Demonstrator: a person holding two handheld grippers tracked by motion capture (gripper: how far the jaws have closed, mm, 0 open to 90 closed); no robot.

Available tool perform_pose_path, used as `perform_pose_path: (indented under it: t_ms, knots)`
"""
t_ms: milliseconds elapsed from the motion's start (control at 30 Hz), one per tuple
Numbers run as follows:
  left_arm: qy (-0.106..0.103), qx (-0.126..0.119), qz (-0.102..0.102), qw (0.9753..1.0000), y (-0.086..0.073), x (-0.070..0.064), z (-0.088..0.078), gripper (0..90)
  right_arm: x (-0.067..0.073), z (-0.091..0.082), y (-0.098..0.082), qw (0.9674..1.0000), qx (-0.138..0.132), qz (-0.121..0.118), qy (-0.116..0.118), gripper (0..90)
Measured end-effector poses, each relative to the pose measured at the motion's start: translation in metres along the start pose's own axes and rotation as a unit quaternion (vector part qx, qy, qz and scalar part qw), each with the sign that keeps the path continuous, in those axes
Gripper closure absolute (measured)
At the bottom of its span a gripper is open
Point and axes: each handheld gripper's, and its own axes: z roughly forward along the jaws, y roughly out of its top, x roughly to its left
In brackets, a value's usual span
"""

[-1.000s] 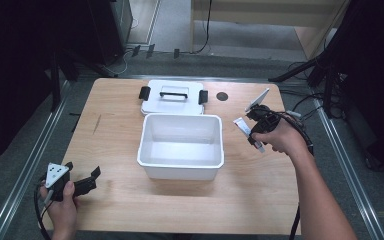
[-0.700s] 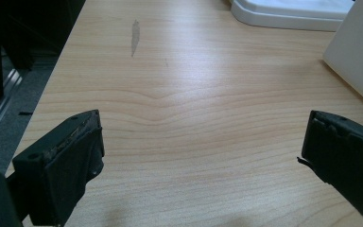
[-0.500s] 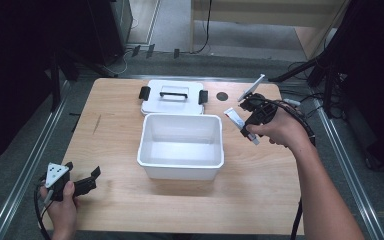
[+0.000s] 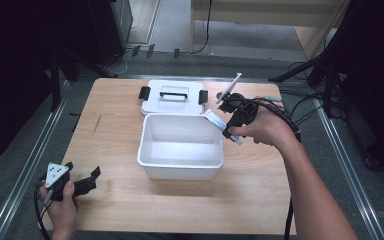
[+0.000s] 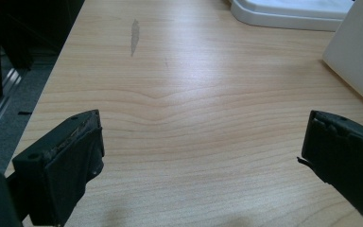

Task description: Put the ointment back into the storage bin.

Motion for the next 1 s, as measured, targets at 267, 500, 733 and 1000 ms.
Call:
perform_pose_path:
  t_ms: [267,500,733,1000]
  knots:
    - [0.0,0.001,-0.001,1.0,0.0,0.0,0.0,0.3,0.023,0.007,0.012,0.9985,0.004,-0.052,0.018,72.3]
    - [0.0,0.002,-0.001,1.0,0.0,0.0,0.0,0.3,0.037,0.011,0.017,0.9946,0.003,-0.099,0.03,72.3]
    - [0.0,0.002,0.0,1.0,0.0,0.0,0.0,0.3,0.048,0.017,0.019,0.9878,0.004,-0.15,0.041,72.2]
    - [0.0,0.001,-0.001,1.0,0.0,0.0,0.0,0.2,0.054,0.029,0.02,0.9826,0.01,-0.179,0.05,72.2]
